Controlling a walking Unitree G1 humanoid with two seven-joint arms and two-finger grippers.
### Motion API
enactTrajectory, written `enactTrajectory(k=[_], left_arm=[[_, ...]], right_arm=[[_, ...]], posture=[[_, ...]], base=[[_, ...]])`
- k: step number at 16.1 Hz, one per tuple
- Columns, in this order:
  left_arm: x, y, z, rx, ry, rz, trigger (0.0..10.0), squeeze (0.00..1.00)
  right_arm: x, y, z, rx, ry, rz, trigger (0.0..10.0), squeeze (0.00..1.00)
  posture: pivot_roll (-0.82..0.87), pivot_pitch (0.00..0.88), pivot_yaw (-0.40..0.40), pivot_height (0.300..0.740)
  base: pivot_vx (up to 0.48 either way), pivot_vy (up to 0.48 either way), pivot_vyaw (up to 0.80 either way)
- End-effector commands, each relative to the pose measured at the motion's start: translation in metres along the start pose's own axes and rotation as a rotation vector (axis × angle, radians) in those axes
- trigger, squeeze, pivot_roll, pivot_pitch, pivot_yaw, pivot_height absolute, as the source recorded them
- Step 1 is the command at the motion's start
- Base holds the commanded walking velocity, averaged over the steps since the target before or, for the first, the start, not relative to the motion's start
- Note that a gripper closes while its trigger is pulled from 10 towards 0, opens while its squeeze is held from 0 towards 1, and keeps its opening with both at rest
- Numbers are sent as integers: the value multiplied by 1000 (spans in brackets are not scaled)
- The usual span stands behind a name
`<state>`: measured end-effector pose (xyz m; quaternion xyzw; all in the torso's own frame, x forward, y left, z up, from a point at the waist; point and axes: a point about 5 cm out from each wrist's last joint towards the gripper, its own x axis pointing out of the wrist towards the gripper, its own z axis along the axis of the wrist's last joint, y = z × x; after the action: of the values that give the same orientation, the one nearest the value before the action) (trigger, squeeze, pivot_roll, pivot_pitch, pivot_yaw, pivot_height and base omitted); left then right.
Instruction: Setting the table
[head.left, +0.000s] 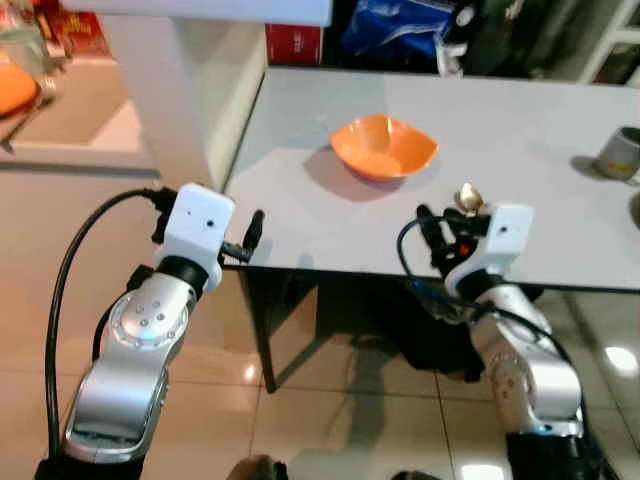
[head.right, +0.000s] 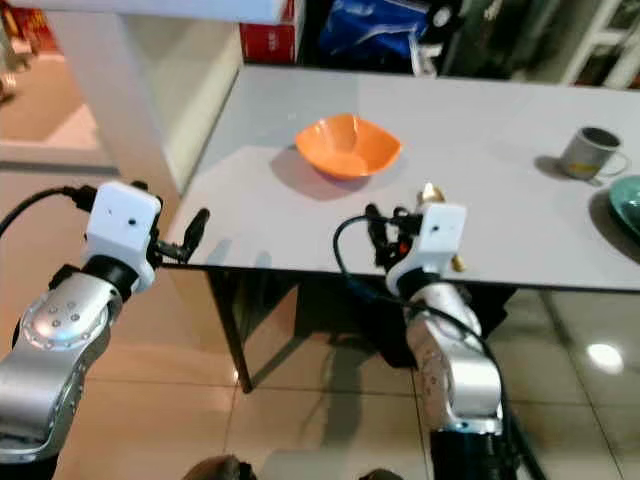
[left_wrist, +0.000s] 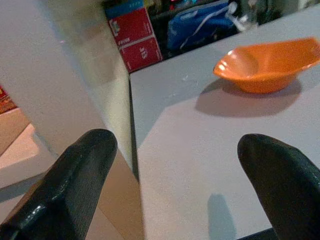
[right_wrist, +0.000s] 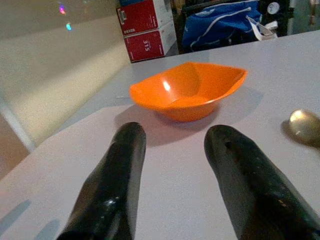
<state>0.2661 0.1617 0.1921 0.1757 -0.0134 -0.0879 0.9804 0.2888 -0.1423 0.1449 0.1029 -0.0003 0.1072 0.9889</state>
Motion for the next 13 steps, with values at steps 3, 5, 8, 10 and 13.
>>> enactTrajectory(k=[3,5,8,10,13], left_arm=[[-1,4,-1,-26,-5,52,10000,1000],[-2,4,-2,-38,-5,57,10000,1000],[1,5,-1,-61,-1,60,10000,1000],[3,9,1,-49,-8,79,10000,1000],[6,17,7,-25,-28,122,10000,525]], right_arm=[[-6,0,2,-66,31,-6,10000,1000],[-7,1,2,-64,34,-2,10000,1000],[-3,9,7,-134,10,53,10000,1000],[0,9,16,-127,-15,47,10000,1000],[5,13,21,-142,18,96,10000,1000]], posture=[[61,2,-34,740],[61,0,-29,740],[60,0,-16,740],[61,0,-12,740],[67,0,-14,740]], base=[[0,480,0],[0,480,0],[0,480,0],[0,480,0],[0,480,0]])
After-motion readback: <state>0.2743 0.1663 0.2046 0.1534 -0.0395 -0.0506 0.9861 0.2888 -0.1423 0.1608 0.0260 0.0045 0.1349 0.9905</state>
